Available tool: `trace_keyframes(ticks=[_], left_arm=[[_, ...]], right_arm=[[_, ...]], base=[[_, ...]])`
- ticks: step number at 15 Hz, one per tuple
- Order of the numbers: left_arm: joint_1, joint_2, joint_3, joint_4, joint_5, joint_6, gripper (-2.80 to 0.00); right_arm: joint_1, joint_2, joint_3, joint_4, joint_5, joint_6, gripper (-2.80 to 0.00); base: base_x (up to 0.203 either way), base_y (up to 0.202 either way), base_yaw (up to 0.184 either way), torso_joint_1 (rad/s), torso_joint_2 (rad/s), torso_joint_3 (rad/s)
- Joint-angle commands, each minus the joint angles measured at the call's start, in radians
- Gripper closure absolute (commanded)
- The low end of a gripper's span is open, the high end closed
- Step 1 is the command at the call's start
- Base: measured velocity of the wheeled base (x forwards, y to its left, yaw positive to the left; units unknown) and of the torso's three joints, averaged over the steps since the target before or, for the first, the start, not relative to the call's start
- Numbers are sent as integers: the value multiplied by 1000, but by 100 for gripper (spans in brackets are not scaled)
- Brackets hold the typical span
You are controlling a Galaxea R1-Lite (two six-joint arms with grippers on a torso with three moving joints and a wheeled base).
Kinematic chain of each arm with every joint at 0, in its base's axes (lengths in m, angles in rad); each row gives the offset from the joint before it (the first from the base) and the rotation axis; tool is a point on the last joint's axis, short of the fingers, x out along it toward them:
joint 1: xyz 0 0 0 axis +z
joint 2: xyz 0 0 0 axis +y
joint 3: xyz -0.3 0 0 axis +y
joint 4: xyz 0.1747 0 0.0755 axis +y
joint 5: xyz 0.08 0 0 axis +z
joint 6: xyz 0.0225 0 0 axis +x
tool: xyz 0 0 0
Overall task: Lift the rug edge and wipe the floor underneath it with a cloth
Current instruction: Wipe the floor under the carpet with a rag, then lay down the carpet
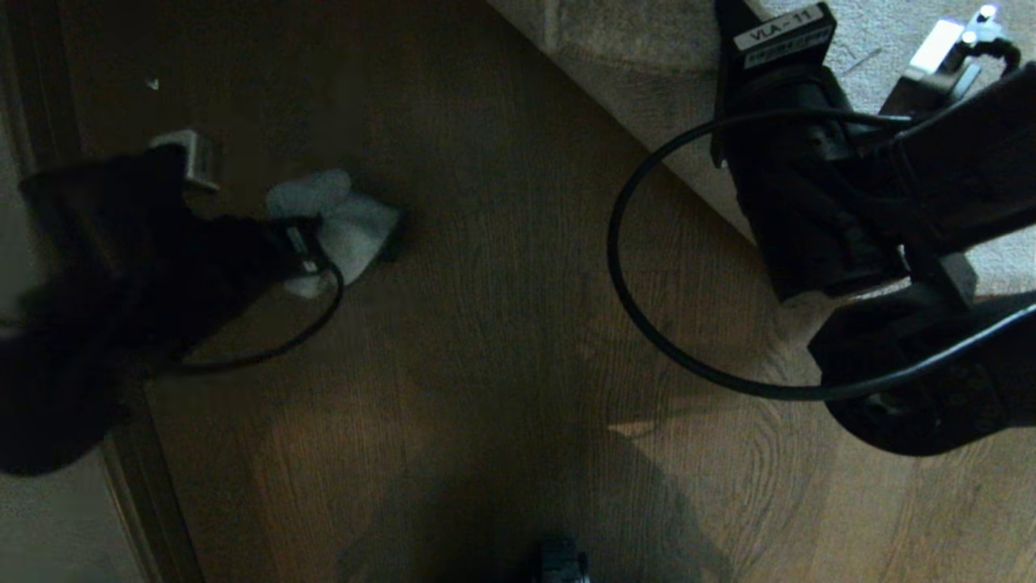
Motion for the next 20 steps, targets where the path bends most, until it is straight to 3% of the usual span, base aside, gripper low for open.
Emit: trace_keyframes(ticks=[1, 6, 9, 11, 15, 20], left_arm=[[1, -129, 191, -23, 2, -3, 0], [34, -262, 549, -157, 5, -23, 0], [47, -350, 708, -166, 2, -24, 0], [48, -430, 755, -135, 3, -30, 0], [44, -685, 762, 126, 2, -41, 0], [41, -1235, 749, 581, -7, -41, 0]], right_arm=[[1, 1, 28, -48, 35, -1, 0], [1, 8, 46, -48, 42, -6, 0], [1, 12, 47, -48, 43, -8, 0], [1, 12, 60, -48, 43, -18, 0], [1, 16, 52, -48, 41, -22, 0], [1, 21, 55, -48, 41, -24, 0]], base=[[0, 0, 0, 0, 0, 0], [0, 0, 0, 0, 0, 0], [0, 0, 0, 0, 0, 0], [0, 0, 0, 0, 0, 0], [0, 0, 0, 0, 0, 0], [0, 0, 0, 0, 0, 0]])
